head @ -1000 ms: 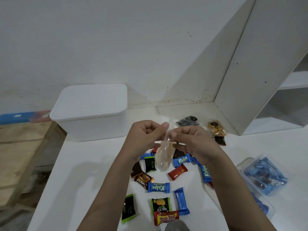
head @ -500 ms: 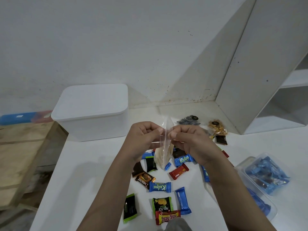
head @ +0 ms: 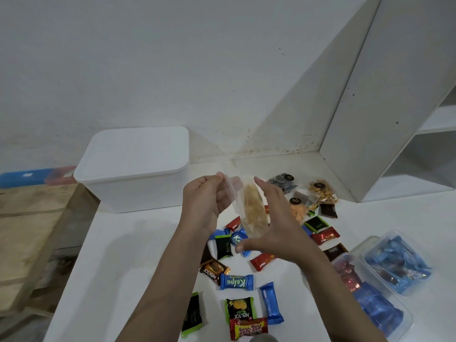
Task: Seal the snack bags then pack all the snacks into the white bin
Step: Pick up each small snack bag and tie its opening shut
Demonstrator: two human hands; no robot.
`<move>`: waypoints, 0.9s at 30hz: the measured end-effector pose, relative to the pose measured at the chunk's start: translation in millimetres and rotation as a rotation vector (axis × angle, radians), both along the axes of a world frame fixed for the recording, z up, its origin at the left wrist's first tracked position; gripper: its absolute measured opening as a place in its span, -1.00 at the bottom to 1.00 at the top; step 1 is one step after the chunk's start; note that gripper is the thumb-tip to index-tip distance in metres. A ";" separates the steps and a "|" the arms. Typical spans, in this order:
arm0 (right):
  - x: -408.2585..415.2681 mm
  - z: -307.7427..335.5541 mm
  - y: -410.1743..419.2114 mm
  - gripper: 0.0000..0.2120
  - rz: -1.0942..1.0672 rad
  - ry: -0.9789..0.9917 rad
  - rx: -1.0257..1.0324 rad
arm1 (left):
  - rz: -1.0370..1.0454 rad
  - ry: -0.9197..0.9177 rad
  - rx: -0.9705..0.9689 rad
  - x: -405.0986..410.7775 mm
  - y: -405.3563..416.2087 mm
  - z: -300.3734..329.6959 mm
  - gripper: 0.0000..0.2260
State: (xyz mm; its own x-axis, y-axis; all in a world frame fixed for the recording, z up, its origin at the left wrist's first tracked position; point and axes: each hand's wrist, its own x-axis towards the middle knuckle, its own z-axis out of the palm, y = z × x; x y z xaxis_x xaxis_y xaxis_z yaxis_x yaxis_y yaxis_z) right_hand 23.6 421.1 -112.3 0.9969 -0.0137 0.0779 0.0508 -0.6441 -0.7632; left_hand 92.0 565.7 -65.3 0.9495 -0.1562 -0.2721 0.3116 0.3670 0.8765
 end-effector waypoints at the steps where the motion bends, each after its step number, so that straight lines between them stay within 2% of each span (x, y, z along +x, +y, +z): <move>1: 2.0 -7.8 3.6 0.18 -0.021 -0.005 0.016 | 0.012 0.011 -0.025 2.2 -2.4 -0.3 -0.85; 2: 4.5 -17.2 6.5 0.09 -0.056 -0.018 0.087 | 0.015 0.022 -0.049 4.3 -4.6 -1.6 -0.86; 5: 13.7 -39.8 12.4 -0.45 -0.214 -0.090 0.294 | 0.002 0.027 -0.105 9.4 -9.4 -4.1 -0.86; 7: 19.7 -45.8 11.5 -0.70 -0.300 -0.128 0.406 | -0.009 0.013 -0.100 13.2 -10.5 -10.0 -0.84; 8: 22.1 -46.1 9.6 -0.78 -0.331 -0.136 0.471 | 0.002 -0.003 -0.048 15.6 -11.1 -15.2 -0.85; 10: 27.0 -45.8 3.4 -0.88 -0.386 -0.096 0.584 | 0.063 -0.101 0.243 25.4 -11.4 -32.0 -0.90; 12: 33.7 -48.7 -3.2 -0.90 -0.458 -0.025 0.711 | 0.000 -0.164 0.520 38.1 -8.1 -53.8 -0.73; 13: 37.9 -51.3 -5.8 -0.91 -0.495 0.004 0.768 | -0.105 -0.129 0.577 44.2 -5.8 -65.2 -0.63; 15: 49.6 -58.7 -10.1 -0.92 -0.552 0.064 0.844 | -0.339 -0.007 0.581 54.4 -2.2 -87.1 -0.54; 17: 62.9 -67.2 -13.0 -0.90 -0.577 0.140 0.890 | -0.441 0.025 0.604 62.8 -1.5 -107.0 -0.56; 20: 85.9 -84.9 -18.4 -0.82 -0.643 0.296 0.929 | -0.377 0.029 0.671 76.6 -9.1 -129.9 -0.59; 24: 116.3 -105.9 -24.0 -0.53 -0.706 0.463 0.974 | -0.242 0.106 0.770 97.4 -20.9 -158.9 -0.57; 27: 140.5 -115.6 -25.8 -0.50 -0.686 0.549 0.914 | -0.190 0.134 0.828 110.7 -30.5 -178.4 -0.57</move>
